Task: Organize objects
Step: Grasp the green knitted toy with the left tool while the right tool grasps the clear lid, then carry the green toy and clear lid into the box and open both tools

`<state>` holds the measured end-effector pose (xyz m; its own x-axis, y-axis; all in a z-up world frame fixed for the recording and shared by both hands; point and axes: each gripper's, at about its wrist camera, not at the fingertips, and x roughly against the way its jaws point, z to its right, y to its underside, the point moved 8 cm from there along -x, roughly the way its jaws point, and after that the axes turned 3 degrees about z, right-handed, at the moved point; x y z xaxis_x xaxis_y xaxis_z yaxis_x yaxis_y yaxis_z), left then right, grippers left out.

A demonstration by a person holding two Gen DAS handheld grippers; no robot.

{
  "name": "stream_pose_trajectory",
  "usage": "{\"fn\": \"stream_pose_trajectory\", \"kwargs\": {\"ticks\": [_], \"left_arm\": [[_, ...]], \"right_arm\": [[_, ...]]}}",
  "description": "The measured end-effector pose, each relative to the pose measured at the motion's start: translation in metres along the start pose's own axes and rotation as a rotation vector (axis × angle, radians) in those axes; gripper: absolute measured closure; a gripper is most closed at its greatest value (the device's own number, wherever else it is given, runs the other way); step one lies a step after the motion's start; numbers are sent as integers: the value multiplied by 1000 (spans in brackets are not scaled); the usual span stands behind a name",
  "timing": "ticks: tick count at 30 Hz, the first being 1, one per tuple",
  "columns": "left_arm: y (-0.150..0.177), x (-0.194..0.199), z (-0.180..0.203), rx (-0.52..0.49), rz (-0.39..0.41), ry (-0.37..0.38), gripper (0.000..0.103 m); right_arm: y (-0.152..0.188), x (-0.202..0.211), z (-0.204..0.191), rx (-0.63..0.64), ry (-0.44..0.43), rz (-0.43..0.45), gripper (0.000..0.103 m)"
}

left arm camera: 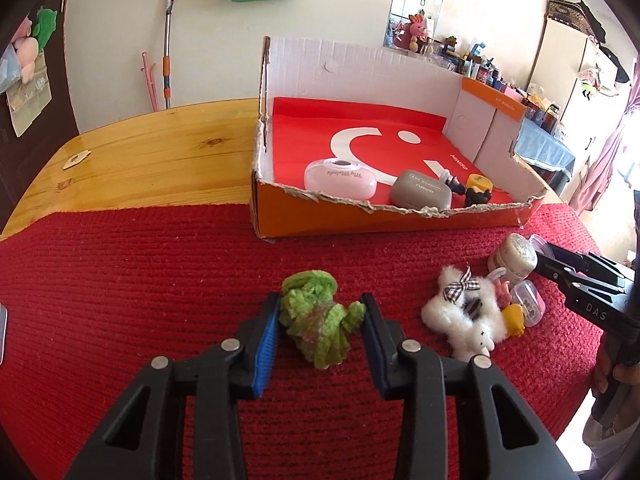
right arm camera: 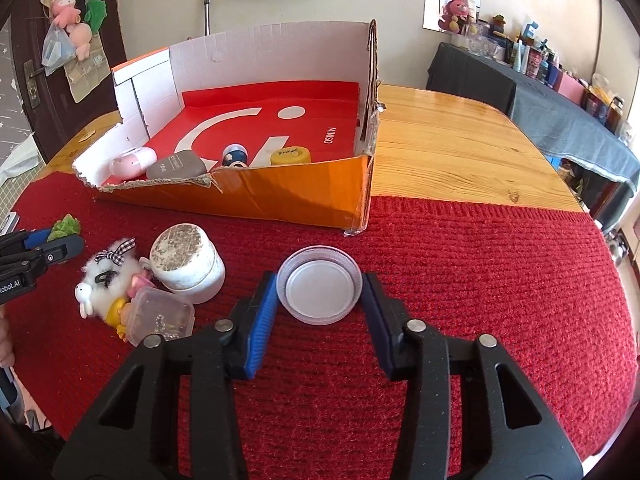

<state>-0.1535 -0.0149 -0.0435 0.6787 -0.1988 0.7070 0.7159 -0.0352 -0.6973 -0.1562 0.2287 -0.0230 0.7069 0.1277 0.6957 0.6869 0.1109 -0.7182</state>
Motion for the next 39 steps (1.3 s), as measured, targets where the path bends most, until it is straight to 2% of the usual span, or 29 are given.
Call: {"fn": "stream_pose_trajectory", "kwargs": {"ticks": [4,12,17,29,39], "left_arm": [[-2,5,-2,18,16,6,65],[-18,30,9,-25,102,15,66],[-24,38,14,-36,128,18,66],[-35,46,18,-45,145,27,66],[-70,41,27,-78,142,73,66]], "right_arm": [[-1,5,-2,6,-13,21,64],[-21,31,-9,20,-34,95,64],[-31,44,-14,33,-42,128,64],[-36,50,-20,32,-70,132,64],[-70,46,-27,71,-84,144,64]]}}
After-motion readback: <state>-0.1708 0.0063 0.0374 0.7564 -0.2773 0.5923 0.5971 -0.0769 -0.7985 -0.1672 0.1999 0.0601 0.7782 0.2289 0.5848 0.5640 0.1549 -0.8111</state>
